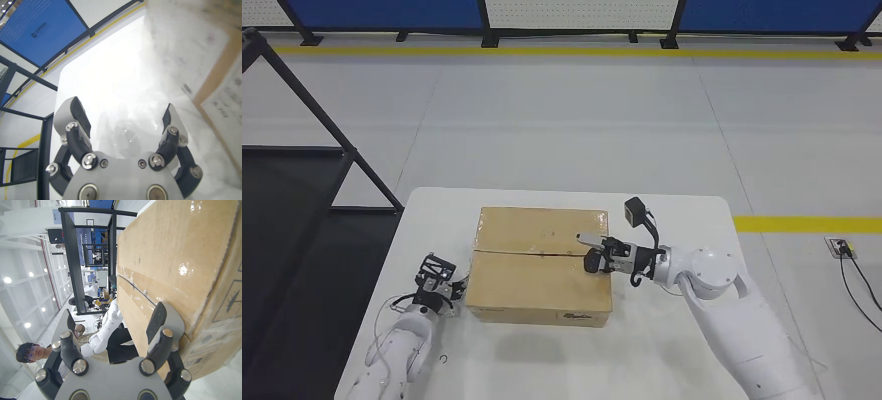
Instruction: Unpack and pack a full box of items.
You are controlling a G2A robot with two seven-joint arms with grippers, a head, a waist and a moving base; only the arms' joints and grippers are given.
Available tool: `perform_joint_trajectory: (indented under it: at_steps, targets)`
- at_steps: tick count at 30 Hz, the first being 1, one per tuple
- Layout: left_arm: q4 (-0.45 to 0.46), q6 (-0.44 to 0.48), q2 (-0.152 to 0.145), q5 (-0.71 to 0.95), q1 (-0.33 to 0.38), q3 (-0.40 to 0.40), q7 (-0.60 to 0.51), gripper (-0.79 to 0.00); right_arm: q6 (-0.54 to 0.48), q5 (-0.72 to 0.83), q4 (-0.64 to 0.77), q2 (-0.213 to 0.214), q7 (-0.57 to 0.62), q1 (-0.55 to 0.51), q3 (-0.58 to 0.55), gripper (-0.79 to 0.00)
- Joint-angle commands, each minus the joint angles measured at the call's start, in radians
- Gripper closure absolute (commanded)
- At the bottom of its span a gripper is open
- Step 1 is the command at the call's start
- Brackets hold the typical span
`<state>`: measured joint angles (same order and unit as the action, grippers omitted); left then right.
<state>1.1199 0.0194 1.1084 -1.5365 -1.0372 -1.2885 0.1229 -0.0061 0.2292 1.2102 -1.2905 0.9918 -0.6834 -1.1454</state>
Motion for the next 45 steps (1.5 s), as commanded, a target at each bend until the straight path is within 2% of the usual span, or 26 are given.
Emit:
perform_joint_trajectory:
  at_steps: [1, 4, 8, 14, 17, 20, 22, 28, 34, 45]
  targets:
    - [-0.014, -0.033, 0.001, 0.013, 0.006, -0.016, 0.015, -0.785, 0.001, -0.001, 0.002, 0.001, 0.000, 0.000, 0.001, -0.785]
    - [-0.011, -0.033, -0.002, 0.031, -0.002, -0.047, 0.037, -0.785, 0.001, -0.001, 0.005, 0.002, 0.001, 0.002, 0.002, -0.785]
    - [0.030, -0.015, -0.015, -0.009, -0.048, -0.086, 0.035, -0.785, 0.001, 0.000, 0.003, 0.003, 0.001, 0.007, 0.007, -0.785]
    - [0.132, 0.029, -0.039, -0.042, -0.151, -0.180, 0.006, -0.785, 0.000, 0.005, -0.006, 0.003, 0.008, 0.017, 0.015, -0.785]
    - [0.206, 0.109, -0.047, -0.012, -0.213, -0.215, -0.002, -0.785, -0.001, 0.008, -0.014, 0.003, 0.010, 0.023, 0.020, -0.785]
    - [0.281, 0.150, -0.053, -0.020, -0.272, -0.237, -0.022, -0.785, -0.003, 0.010, -0.020, 0.002, 0.012, 0.031, 0.028, -0.785]
    - [0.308, 0.149, -0.052, -0.016, -0.286, -0.236, -0.034, -0.785, -0.005, 0.012, -0.025, 0.001, 0.014, 0.035, 0.032, -0.785]
    - [0.293, 0.139, -0.039, -0.032, -0.250, -0.169, -0.053, -0.785, -0.011, 0.016, -0.032, 0.001, 0.016, 0.042, 0.041, -0.785]
    - [0.224, 0.118, -0.021, -0.051, -0.173, -0.093, -0.057, -0.785, -0.017, 0.020, -0.029, 0.004, 0.013, 0.032, 0.036, -0.785]
    - [0.095, 0.030, 0.011, -0.021, -0.056, -0.020, -0.020, -0.785, -0.015, 0.025, -0.014, 0.009, 0.011, 0.019, 0.035, -0.785]
